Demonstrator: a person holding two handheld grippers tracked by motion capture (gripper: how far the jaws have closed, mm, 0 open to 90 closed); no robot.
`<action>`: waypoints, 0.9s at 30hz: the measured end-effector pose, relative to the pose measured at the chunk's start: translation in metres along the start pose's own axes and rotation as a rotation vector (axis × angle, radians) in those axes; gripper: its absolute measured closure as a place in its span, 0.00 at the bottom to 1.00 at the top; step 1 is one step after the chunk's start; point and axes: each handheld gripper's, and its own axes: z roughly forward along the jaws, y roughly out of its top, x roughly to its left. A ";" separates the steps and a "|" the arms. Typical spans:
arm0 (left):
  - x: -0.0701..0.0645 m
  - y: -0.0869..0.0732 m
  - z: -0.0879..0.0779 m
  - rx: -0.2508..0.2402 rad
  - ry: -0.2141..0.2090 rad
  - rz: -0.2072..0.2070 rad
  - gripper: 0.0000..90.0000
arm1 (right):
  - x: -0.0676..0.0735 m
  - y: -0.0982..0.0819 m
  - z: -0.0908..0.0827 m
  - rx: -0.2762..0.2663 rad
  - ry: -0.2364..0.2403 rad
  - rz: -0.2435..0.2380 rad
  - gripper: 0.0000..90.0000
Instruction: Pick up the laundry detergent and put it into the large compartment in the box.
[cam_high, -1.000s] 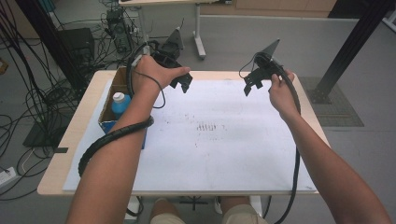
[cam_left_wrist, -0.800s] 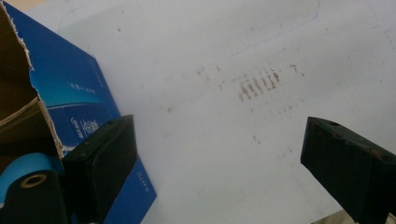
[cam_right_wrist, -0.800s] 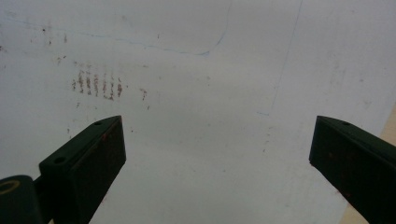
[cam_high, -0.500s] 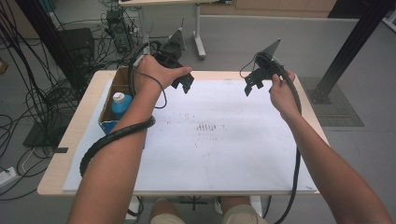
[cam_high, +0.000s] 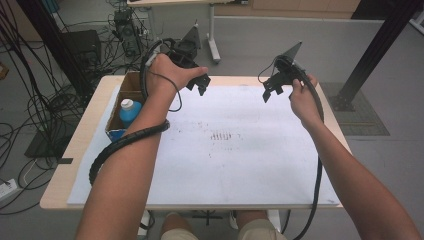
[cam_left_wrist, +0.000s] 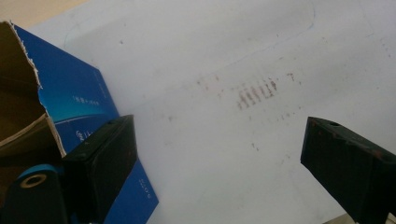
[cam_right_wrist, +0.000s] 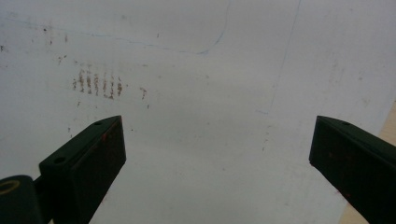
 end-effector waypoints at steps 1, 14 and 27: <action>0.000 0.001 -0.001 -0.001 0.000 0.004 0.13 | 0.000 0.000 0.000 -0.001 0.002 0.000 0.04; -0.005 0.016 -0.006 -0.006 0.017 0.014 0.13 | -0.002 0.000 -0.001 -0.001 0.002 0.004 0.04; -0.008 0.022 -0.003 -0.009 0.018 0.028 0.13 | -0.005 -0.002 -0.002 -0.004 0.005 0.013 0.04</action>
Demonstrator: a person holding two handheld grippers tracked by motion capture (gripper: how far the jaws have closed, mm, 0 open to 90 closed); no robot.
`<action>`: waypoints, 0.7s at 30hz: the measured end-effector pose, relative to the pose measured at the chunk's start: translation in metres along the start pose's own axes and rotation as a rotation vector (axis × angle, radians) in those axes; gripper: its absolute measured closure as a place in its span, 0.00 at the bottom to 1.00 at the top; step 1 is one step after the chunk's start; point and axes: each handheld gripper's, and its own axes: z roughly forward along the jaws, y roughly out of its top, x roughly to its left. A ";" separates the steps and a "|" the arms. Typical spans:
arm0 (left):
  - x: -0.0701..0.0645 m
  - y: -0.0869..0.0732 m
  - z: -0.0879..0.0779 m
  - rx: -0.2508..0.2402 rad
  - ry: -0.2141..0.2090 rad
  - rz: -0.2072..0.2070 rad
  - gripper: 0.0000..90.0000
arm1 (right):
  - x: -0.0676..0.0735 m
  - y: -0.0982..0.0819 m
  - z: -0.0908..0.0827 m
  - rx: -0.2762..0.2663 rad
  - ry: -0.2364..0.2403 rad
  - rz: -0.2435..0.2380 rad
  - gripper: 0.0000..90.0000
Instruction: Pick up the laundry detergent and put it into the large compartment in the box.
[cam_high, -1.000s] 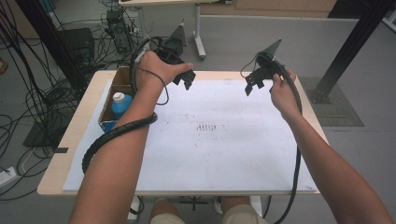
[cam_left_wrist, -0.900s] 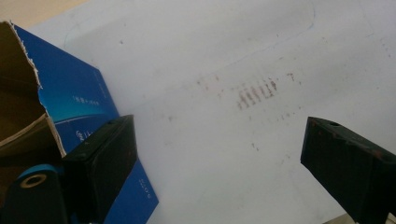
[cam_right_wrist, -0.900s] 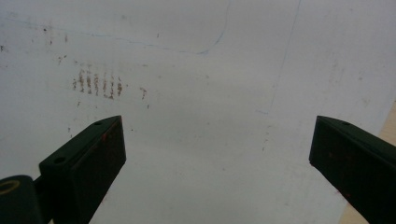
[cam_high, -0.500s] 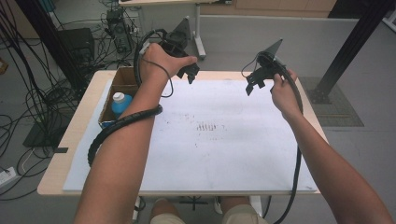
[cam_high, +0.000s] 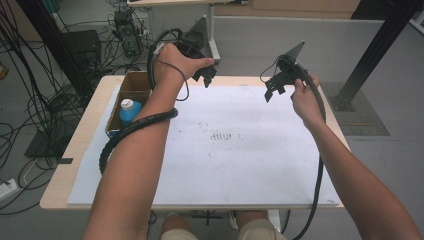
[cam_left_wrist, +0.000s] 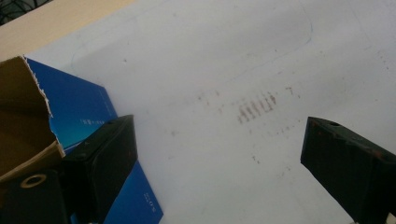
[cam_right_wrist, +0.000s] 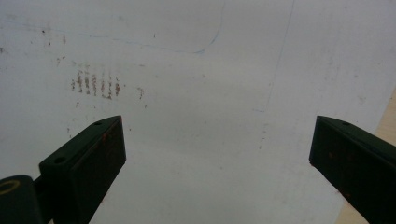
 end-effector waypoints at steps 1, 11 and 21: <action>0.000 0.000 0.000 -0.001 0.001 -0.002 0.13 | 0.000 0.000 0.000 0.000 -0.001 -0.004 0.04; -0.002 0.007 -0.001 -0.005 0.004 -0.003 0.13 | -0.001 0.000 0.000 0.001 0.001 0.002 0.04; -0.004 0.010 0.000 -0.011 -0.004 0.002 0.13 | -0.002 0.000 0.000 0.002 -0.002 0.004 0.04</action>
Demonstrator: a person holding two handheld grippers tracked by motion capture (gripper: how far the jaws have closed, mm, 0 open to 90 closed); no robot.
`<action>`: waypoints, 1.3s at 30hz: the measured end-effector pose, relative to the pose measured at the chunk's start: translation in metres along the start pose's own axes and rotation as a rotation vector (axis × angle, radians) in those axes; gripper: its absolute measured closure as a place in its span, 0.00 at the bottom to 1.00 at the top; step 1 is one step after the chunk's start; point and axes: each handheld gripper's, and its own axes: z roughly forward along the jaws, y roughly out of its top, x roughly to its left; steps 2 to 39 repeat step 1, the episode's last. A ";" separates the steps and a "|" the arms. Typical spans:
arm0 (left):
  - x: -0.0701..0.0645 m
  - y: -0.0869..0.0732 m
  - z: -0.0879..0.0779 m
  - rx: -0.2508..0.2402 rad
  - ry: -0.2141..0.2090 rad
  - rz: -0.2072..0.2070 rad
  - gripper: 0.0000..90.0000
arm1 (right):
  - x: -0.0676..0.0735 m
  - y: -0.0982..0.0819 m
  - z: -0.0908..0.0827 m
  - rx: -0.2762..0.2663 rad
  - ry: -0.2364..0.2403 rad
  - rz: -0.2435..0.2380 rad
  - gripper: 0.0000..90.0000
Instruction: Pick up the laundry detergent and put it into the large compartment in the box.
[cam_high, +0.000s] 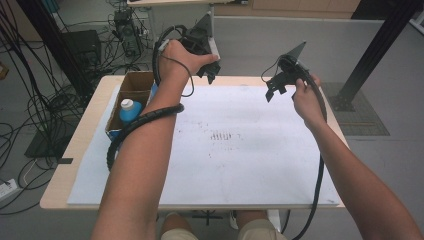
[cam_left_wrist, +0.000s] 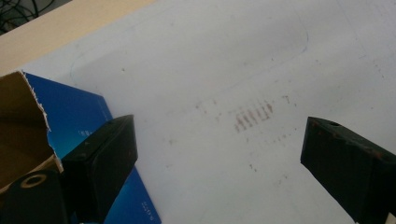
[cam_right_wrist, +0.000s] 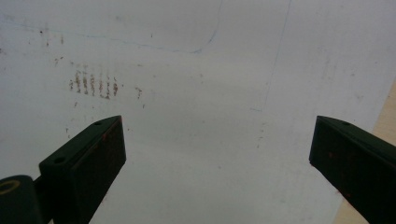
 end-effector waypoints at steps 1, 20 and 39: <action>0.000 0.000 0.000 -0.001 -0.002 0.000 0.13 | 0.000 0.000 0.000 0.001 0.002 -0.001 0.04; 0.000 0.000 0.000 -0.001 -0.002 0.000 0.13 | 0.000 0.000 0.000 0.001 0.002 -0.001 0.04; 0.000 0.000 0.000 -0.001 -0.002 0.000 0.13 | 0.000 0.000 0.000 0.001 0.002 -0.001 0.04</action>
